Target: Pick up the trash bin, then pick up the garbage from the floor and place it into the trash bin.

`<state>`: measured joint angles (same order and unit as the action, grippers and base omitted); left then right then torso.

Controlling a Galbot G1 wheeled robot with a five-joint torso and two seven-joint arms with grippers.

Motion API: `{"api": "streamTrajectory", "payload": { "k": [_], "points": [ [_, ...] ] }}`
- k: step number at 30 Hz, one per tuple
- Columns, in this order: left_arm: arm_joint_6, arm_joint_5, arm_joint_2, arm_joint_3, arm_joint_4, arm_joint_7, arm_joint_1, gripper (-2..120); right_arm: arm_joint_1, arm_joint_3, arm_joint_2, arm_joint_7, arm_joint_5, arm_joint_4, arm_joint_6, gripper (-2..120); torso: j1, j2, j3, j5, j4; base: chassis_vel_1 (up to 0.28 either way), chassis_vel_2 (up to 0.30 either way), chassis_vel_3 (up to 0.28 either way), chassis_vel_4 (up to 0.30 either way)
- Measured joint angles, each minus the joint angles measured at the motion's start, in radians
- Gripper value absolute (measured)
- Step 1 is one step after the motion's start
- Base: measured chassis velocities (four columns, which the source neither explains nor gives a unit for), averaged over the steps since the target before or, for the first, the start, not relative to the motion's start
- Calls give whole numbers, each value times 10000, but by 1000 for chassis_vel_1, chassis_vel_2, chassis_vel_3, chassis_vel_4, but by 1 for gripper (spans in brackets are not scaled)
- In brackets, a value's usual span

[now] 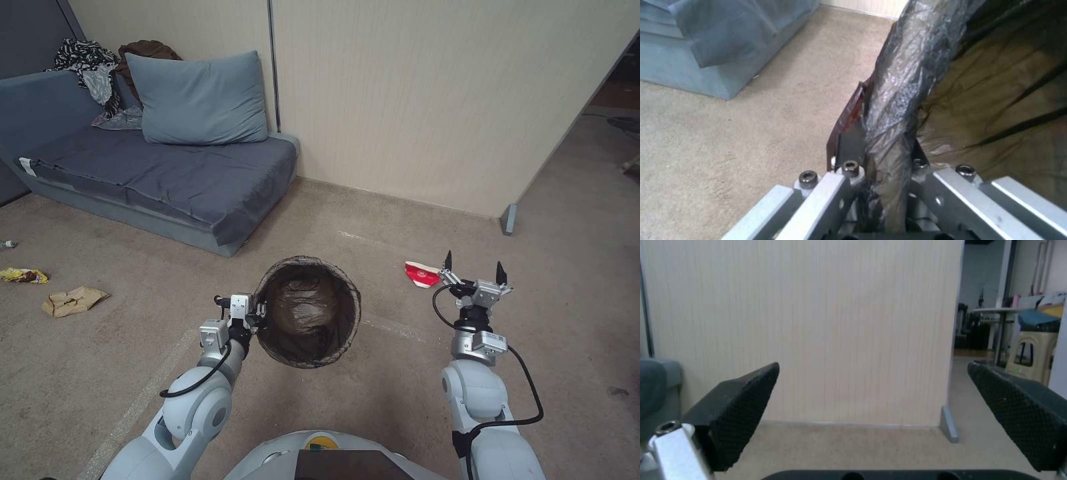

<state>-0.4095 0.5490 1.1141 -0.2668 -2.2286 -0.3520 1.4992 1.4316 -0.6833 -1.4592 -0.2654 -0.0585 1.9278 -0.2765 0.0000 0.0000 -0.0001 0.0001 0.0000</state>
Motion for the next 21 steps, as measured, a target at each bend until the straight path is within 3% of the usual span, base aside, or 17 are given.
{"api": "streamTrajectory", "payload": {
  "k": [21],
  "points": [
    [-107, -122, -10, 184, -218, 124, 179, 3, 102, -36, -38, -6, 170, 102, 8, 100, 0, 0, 1, -1, 0, 0, 0, 0, 0]
  ]
}}
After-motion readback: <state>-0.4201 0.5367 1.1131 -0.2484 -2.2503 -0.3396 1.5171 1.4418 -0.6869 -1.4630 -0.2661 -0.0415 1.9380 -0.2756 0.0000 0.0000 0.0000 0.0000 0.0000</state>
